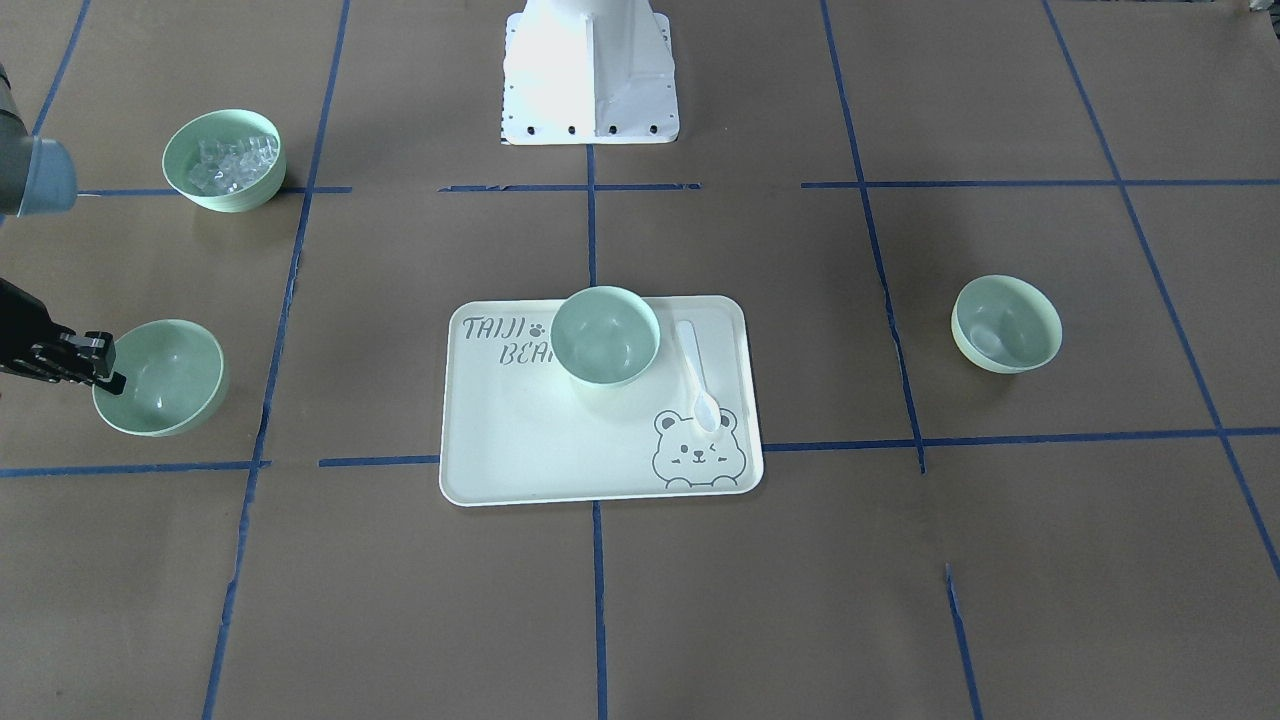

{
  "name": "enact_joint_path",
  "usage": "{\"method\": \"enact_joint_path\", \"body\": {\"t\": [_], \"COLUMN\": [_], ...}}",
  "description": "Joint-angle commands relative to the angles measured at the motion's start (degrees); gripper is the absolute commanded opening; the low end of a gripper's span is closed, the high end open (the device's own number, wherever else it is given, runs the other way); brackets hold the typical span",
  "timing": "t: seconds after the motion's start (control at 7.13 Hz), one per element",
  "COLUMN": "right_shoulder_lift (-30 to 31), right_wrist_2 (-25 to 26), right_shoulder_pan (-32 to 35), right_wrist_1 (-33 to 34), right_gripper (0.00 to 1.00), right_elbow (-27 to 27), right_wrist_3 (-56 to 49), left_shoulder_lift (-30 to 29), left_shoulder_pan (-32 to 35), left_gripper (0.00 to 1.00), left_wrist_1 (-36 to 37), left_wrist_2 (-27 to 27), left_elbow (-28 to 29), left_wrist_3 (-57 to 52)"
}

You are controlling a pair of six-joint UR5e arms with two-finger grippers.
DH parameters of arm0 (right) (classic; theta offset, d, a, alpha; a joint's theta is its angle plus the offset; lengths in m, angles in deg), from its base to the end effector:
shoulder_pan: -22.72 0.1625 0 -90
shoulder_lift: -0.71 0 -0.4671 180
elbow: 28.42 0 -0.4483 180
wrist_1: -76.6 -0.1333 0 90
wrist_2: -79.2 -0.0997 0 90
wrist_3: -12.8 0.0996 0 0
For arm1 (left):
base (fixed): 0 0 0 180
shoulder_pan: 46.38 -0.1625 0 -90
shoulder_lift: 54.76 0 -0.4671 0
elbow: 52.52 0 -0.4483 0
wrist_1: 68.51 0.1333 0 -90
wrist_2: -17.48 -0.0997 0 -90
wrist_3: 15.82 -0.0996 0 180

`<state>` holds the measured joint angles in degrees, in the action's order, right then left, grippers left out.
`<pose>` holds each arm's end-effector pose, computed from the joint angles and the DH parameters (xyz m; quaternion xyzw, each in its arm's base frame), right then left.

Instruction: Stack green bowls together

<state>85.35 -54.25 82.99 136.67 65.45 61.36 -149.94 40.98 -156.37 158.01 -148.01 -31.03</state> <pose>-0.2458 -0.5611 0.5488 0.0213 -0.4670 0.0208 0.8838 -0.0291 -0.5927 0.5925 0.1134 0.4157 0.1713 0.8860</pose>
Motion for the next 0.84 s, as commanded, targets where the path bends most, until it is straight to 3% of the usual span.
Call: {"method": "enact_joint_path", "body": {"t": [0.0,0.14,0.42,0.7], "right_shoulder_lift": [-5.31,-11.27,-26.20,-32.05], "right_wrist_2": [1.68,4.31,12.82,16.36], "right_shoulder_pan": [-8.29,-13.90,-22.79,-25.81], "right_wrist_1": [1.01,2.76,16.93,18.95], "right_gripper": [0.00,0.00,0.00,0.00], "right_elbow": [8.86,8.87,7.83,3.62], "right_wrist_3": [16.56,26.22,35.51,40.28], "left_shoulder_lift": [0.00,0.00,0.09,0.09], "left_shoulder_pan": [0.00,0.00,0.00,0.00], "left_gripper": [1.00,1.00,1.00,1.00], "left_wrist_1": [-0.21,-0.29,-0.29,-0.29], "left_wrist_2": [0.00,-0.09,-0.09,-0.09], "left_elbow": [-0.05,0.39,0.22,0.31], "left_wrist_3": [0.00,-0.09,-0.09,-0.09]}}
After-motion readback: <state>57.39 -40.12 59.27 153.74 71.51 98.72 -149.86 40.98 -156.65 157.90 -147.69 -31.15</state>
